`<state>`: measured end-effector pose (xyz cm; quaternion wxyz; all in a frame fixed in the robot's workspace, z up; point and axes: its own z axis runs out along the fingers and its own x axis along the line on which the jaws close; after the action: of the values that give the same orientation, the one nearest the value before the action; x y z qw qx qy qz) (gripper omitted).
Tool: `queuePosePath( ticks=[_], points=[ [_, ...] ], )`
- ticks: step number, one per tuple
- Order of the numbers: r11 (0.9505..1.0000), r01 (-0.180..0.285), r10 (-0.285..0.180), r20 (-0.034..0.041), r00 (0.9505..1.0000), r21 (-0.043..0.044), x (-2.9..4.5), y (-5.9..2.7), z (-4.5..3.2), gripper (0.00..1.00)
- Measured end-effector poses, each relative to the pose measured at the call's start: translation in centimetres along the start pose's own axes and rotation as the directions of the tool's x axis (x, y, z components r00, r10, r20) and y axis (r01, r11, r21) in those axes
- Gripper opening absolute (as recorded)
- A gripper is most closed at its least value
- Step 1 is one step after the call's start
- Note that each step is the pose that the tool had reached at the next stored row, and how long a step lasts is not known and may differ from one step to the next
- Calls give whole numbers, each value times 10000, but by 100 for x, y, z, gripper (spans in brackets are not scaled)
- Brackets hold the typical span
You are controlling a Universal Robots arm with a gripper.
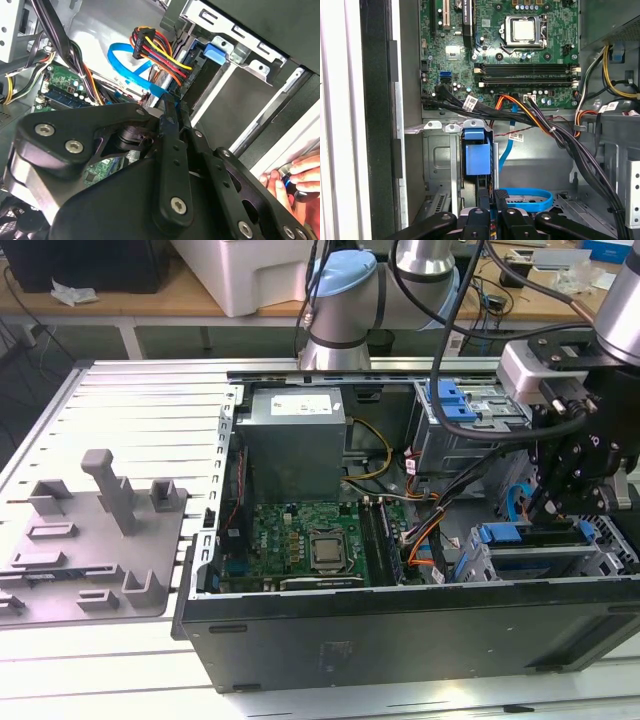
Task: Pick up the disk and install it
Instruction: 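Insert the second disk wire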
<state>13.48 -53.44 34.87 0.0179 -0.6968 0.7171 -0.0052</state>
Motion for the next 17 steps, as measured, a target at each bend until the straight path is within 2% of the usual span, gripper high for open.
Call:
queuePosePath(
  ticks=[17],
  points=[
    [10000,-1,1,0,10000,0,0,-12,34,16]
  ],
)
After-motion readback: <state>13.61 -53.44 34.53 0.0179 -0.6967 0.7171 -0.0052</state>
